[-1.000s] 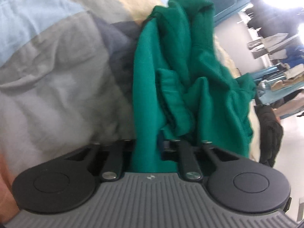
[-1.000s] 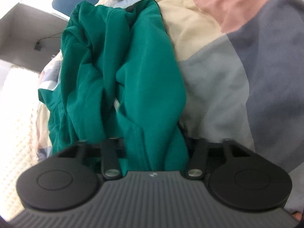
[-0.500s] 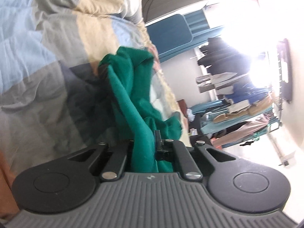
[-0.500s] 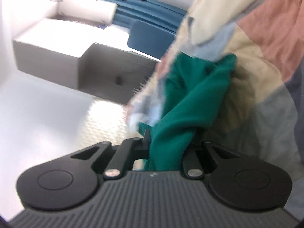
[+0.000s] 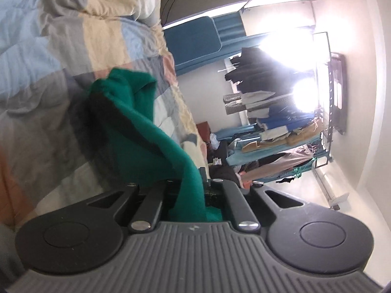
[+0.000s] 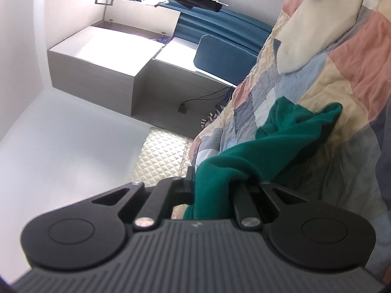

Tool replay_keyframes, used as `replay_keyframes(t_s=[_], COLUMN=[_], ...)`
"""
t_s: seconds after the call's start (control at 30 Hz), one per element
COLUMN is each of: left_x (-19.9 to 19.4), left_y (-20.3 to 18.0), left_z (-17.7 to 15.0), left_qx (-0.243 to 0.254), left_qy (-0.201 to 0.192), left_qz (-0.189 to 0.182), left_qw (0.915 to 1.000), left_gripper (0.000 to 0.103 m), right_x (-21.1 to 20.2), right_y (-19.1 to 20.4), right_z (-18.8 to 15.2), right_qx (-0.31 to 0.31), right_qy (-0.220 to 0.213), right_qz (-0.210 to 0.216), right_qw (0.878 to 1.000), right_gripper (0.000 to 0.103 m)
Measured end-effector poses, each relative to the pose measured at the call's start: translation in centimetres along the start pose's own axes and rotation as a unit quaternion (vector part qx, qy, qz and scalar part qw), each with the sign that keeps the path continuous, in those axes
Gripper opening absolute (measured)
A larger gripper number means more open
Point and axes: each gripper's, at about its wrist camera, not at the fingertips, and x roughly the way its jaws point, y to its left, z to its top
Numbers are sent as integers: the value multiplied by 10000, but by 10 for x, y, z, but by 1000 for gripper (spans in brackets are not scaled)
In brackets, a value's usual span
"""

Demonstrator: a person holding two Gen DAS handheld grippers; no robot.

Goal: Fold large clothes

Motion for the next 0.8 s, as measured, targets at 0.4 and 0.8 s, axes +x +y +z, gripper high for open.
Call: replay_keyframes(t_s=[0.4,0.8], left_x=[114,265], left_y=[20,112], left_z=[91,177], left_qx=[-302,-65], left_qy=[-761,-764], left_qz=[218,496], left_qw=[9964,9958], left_gripper=[6,6], right_x=[148,276], right_y=[-15,-118], right_z=[86,133], right_qx=[381,491], right_qy=[-216,1], right_qz=[-1517,-2123], right_qw=[9875,9760], right_gripper=[13,13])
